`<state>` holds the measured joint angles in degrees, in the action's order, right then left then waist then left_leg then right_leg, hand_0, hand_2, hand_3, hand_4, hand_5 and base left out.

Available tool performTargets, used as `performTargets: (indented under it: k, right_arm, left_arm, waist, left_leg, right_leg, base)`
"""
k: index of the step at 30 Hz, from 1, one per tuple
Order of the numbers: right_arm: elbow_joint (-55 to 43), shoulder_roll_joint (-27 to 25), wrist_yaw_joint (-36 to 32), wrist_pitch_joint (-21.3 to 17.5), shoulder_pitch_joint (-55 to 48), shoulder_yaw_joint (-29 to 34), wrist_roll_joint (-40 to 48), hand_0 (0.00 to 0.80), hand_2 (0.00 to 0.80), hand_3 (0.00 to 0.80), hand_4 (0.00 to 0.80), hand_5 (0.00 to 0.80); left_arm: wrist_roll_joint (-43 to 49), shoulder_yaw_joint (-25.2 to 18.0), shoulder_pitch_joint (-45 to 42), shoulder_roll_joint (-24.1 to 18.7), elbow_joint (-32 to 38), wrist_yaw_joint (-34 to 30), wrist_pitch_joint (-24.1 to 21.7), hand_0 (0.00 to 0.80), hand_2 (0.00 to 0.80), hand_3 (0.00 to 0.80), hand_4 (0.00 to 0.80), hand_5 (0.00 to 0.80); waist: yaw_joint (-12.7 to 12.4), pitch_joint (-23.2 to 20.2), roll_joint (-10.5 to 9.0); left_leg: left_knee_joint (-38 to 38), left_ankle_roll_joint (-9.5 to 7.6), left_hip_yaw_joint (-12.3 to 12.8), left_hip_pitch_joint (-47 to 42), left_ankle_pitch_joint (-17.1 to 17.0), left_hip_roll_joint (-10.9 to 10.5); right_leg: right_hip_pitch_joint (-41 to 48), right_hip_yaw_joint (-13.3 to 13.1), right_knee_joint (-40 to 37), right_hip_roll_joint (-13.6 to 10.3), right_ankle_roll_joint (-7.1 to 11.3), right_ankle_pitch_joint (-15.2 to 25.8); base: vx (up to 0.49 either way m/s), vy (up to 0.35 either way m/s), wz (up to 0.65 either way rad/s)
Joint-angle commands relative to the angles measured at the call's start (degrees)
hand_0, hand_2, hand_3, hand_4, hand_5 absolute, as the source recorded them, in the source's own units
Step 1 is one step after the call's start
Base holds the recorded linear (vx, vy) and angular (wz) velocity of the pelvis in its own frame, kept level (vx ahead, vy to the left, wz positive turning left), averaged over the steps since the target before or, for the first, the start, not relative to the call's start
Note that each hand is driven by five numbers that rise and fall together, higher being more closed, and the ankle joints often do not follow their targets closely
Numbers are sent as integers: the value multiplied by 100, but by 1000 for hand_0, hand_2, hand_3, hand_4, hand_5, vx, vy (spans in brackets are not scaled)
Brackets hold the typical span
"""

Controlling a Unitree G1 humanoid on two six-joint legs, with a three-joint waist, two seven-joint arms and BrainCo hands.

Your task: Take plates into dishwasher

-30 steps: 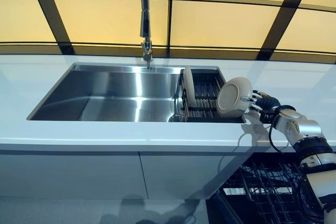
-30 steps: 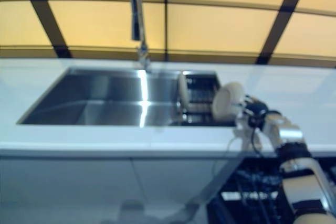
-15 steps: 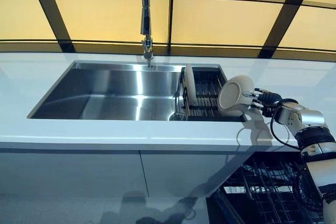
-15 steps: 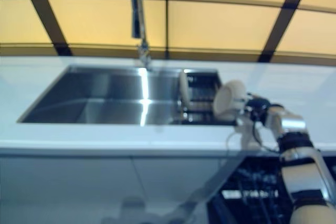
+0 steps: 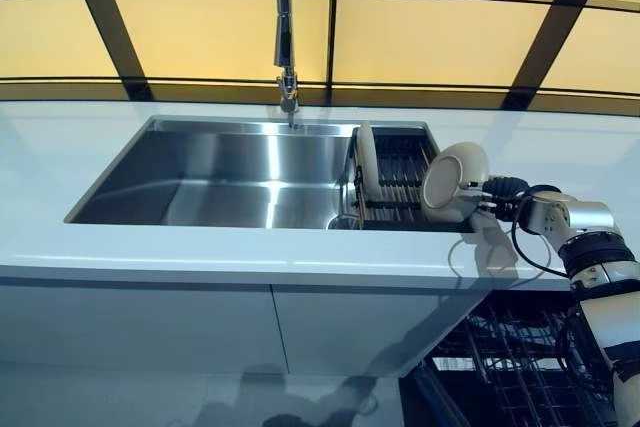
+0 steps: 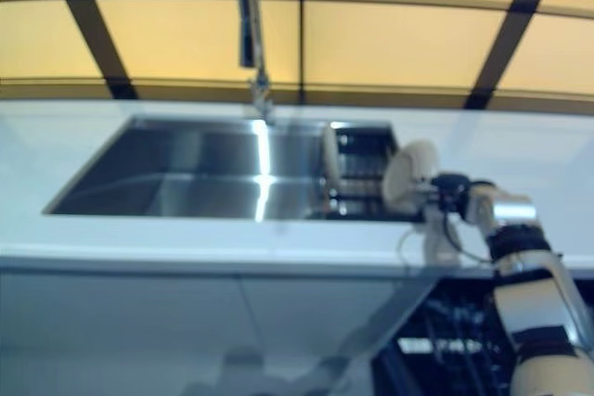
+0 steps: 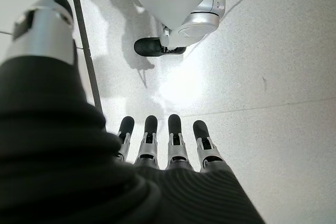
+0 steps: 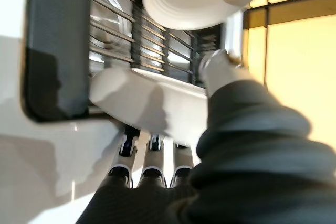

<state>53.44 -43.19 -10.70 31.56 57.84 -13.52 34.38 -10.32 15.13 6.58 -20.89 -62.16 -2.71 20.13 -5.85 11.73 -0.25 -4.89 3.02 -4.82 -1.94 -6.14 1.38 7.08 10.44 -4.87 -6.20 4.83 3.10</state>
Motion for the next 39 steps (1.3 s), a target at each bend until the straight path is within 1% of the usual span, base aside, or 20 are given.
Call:
performTargets:
  k: [1,10,15,18,23,27,29,32,36,39]
  right_arm:
    - [288,39,-46,-148,754,-462,-184,800,800,800,800,800]
    - [319,-90,-53,-219,941,-622,-478,800,800,800,800,800]
    - [236,-216,76,-430,968,-721,-826,800,800,800,800,800]
    - [174,-272,95,-416,1000,-767,-778,800,800,800,800,800]
    - [78,-310,183,-585,985,-782,-667,800,800,800,800,800]
    - [-147,-425,398,-710,1060,-875,-782,800,800,800,800,800]
    - [-225,-466,443,-714,1098,-922,-864,800,800,800,800,800]
    - [-416,-630,554,-751,1220,-1066,-949,800,800,800,800,800]
    - [-738,-805,694,-695,1320,-1177,-884,800,800,800,800,800]
    - [-891,-955,736,-752,1382,-1264,-863,800,800,800,800,800]
  left_arm:
    - [-156,471,329,-26,-182,108,111,0,0,0,0,0]
    - [-153,498,323,-34,-162,70,216,0,0,0,0,0]
    - [-123,499,280,-49,-166,72,191,0,0,0,0,0]
    - [-127,490,264,-68,-150,57,204,0,0,0,0,0]
    - [-83,474,249,-85,-184,29,181,0,0,0,0,0]
    - [-73,482,219,-133,-251,32,118,0,0,0,0,0]
    - [-105,470,211,-143,-266,36,105,0,0,0,0,0]
    - [-150,388,153,-177,-305,47,68,0,0,0,0,0]
    - [-169,269,51,-195,-335,54,12,0,0,0,0,0]
    - [-176,215,-15,-205,-369,-2,-10,0,0,0,0,0]
  waist:
    - [-237,-172,-131]
    - [-234,-275,-143]
    - [-218,-348,-178]
    - [-211,-366,-190]
    - [-195,-425,-210]
    - [-142,-487,-254]
    - [-125,-502,-265]
    - [-76,-555,-306]
    - [-23,-620,-360]
    - [25,-661,-396]
  left_leg:
    - [-11,-78,170,-174,450,-70]
    - [-11,-68,173,-248,477,-68]
    - [-11,-64,200,-292,502,-54]
    - [-11,-58,213,-310,514,-42]
    - [-11,-49,228,-339,533,-31]
    - [-11,-38,284,-368,554,-16]
    - [-11,-36,300,-370,560,-15]
    - [-11,-31,348,-397,576,-10]
    - [-11,-29,410,-413,590,-12]
    - [-11,-30,456,-434,601,-8]
  right_leg:
    - [-363,-140,46,-365,326,330]
    - [-278,-152,20,-361,328,304]
    - [-238,-175,1,-342,334,293]
    - [-223,-186,-4,-335,333,285]
    - [-196,-199,-13,-313,330,264]
    - [-171,-241,-13,-278,320,228]
    - [-171,-259,-13,-269,319,219]
    - [-166,-312,-13,-246,318,213]
    - [-177,-385,-13,-217,312,212]
    - [-178,-436,-13,-195,305,211]
  base:
    - [13,19,4]
    - [6,6,2]
    - [3,-1,1]
    - [0,0,0]
    - [0,0,0]
    - [-17,2,-1]
    - [-32,9,-3]
    - [-35,13,-4]
    - [-35,9,-7]
    - [-33,18,-13]
